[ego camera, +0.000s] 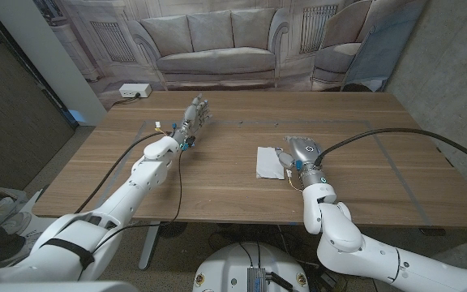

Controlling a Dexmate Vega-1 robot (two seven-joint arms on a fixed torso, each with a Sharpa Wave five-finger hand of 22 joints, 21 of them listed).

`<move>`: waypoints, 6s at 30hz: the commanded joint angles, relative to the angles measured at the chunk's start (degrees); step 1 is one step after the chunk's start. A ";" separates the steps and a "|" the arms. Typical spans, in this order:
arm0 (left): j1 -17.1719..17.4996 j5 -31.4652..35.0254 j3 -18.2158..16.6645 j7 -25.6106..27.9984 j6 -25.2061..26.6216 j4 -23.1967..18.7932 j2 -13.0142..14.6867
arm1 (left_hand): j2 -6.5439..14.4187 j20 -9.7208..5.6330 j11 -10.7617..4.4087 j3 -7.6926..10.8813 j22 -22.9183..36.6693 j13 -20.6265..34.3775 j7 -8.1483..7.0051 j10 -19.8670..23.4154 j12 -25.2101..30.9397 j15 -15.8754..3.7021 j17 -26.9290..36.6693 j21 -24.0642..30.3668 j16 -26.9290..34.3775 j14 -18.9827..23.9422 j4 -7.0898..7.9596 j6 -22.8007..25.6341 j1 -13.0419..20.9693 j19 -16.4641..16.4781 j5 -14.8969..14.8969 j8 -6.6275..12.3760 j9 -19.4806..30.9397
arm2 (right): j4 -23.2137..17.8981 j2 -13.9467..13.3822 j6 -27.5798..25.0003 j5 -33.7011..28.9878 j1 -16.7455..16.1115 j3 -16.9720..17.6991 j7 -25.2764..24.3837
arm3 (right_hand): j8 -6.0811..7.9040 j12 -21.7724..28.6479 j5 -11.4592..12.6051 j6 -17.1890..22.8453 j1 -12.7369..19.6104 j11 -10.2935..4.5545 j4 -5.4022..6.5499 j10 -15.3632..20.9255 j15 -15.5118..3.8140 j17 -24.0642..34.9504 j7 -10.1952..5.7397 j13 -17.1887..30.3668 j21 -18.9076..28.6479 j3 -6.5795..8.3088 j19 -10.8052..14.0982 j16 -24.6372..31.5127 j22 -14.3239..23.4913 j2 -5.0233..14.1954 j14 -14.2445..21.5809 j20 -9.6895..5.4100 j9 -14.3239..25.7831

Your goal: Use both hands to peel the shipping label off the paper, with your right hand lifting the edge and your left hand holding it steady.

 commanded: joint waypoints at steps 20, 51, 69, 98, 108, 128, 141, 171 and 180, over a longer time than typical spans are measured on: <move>-4.94 1.34 -0.42 -3.23 -2.90 9.78 -3.05 | 5.29 0.31 0.13 -0.40 0.04 0.26 -0.56 -5.51 -0.14 0.28 0.25 -0.25 0.05 -3.79 -0.09 -8.50 0.03 -4.22 0.30 -0.25 0.22 | 3.90 3.65 -6.13 -3.46 2.22 -5.24 2.52 | 0.68 0.33 0.77 5.45 10.01 -1.81 -0.20 5.68 -6.28 0.28 -2.24 0.32 1.28 -0.46 1.95 -0.12 0.05 -4.92 2.45 -0.89 0.13; -9.51 3.53 -1.03 -5.69 -4.68 18.02 -5.90 | 5.32 0.42 0.13 -0.51 0.07 0.27 -0.58 -5.51 -0.24 0.22 0.26 -0.50 -0.04 -3.91 -0.06 -8.44 -0.06 -4.24 0.34 -0.32 0.23 | 5.56 4.59 -9.11 0.74 3.48 -7.34 4.00 | 0.74 0.39 1.31 7.88 8.42 -1.70 1.84 7.86 -6.43 0.71 -2.41 0.62 1.48 -3.75 1.61 -0.04 0.11 -7.26 2.52 -0.73 0.34; -10.49 4.32 -1.47 -6.20 -5.12 20.10 -6.68 | 5.33 0.44 0.04 -0.57 0.09 0.28 -0.66 -5.60 -0.30 0.34 0.27 -0.62 -0.07 -3.95 -0.05 -8.43 -0.10 -4.26 0.35 -0.35 0.24 | 5.88 4.73 -9.65 3.13 3.72 -8.19 2.36 | 0.57 0.20 1.91 8.14 11.06 -2.11 0.83 8.13 -6.61 0.47 -2.60 0.67 1.67 -3.58 1.79 -0.21 0.12 -7.57 2.67 -0.91 0.41; -13.20 5.14 -2.59 -7.74 -7.69 26.17 -8.10 | 5.37 0.44 0.13 -0.67 0.11 0.28 -0.60 -5.77 -0.41 0.25 0.27 -0.82 -0.12 -4.10 -0.02 -8.48 -0.16 -4.27 0.39 -0.41 0.24 | 8.34 5.63 -14.75 2.59 9.74 -14.83 4.10 | 4.08 -0.09 2.20 20.49 13.94 -3.04 2.00 9.82 -7.57 0.81 -2.41 0.70 2.26 -5.44 1.83 0.01 0.19 -6.04 2.62 -1.54 0.56; -13.77 5.42 -3.04 -8.13 -7.89 27.58 -8.51 | 5.36 0.40 0.16 -0.72 0.12 0.29 -0.59 -5.83 -0.43 0.22 0.28 -0.90 -0.14 -4.18 -0.02 -8.49 -0.17 -4.27 0.40 -0.42 0.24 | 9.64 5.71 -15.45 2.64 11.15 -16.61 2.97 | 5.99 0.41 2.68 27.76 18.52 -6.69 0.96 12.57 -9.06 0.67 -3.54 0.68 2.81 -5.10 2.37 0.01 0.20 -5.04 3.42 -2.64 0.58; -12.46 5.55 -3.05 -7.68 -7.05 25.17 -8.43 | 5.28 0.36 0.08 -0.87 0.14 0.29 -0.58 -6.02 -0.49 0.29 0.28 -1.05 -0.19 -4.40 -0.01 -8.59 -0.23 -4.30 0.40 -0.46 0.24 | 10.90 5.78 -13.61 1.34 8.81 -14.96 -2.62 | 9.46 0.94 2.29 35.00 24.44 -7.25 0.83 16.96 -10.01 0.84 -3.66 0.61 4.17 -3.81 3.78 0.28 0.38 -2.32 5.91 -4.19 1.99; -11.84 5.45 -2.87 -7.76 -6.90 24.36 -8.38 | 5.29 0.41 0.13 -0.94 0.15 0.30 -0.54 -6.03 -0.48 0.33 0.29 -1.16 -0.20 -4.48 -0.01 -8.63 -0.24 -4.36 0.41 -0.48 0.25 | 17.57 9.10 -10.69 -7.60 3.76 -12.21 -17.61 | 10.40 0.86 1.91 34.01 25.98 -8.39 1.55 18.47 -10.71 1.49 -3.69 0.78 4.58 -4.85 3.61 0.84 0.52 -0.73 6.48 -6.49 3.57; -6.12 12.80 5.23 -2.94 -8.58 4.71 -3.91 | 2.22 4.63 -0.55 4.95 0.22 0.65 -1.75 8.52 2.54 0.47 0.65 -1.81 2.08 8.79 -10.20 9.27 17.28 1.18 -4.95 3.15 0.23 | 18.32 9.89 -3.37 -14.77 1.57 -6.63 -14.99 | 11.95 0.54 2.16 33.98 27.01 -8.60 1.84 19.40 -10.83 1.58 -4.02 0.96 5.35 -6.20 4.07 0.87 0.70 -0.31 7.14 -7.15 5.18; -4.00 16.46 8.36 1.06 -8.92 -4.10 -0.16 | -0.17 5.87 -0.33 4.87 0.78 1.62 -0.30 17.57 5.01 -0.16 2.70 -2.26 4.26 13.77 -13.67 19.37 22.22 1.07 -8.24 5.41 0.58 | 19.82 11.10 -1.70 -16.26 1.51 -5.67 -14.31 | 12.34 0.42 2.27 34.04 27.19 -8.60 1.91 19.54 -10.85 1.52 -3.88 0.98 5.50 -6.43 4.03 0.74 0.73 -0.25 7.22 -7.11 5.55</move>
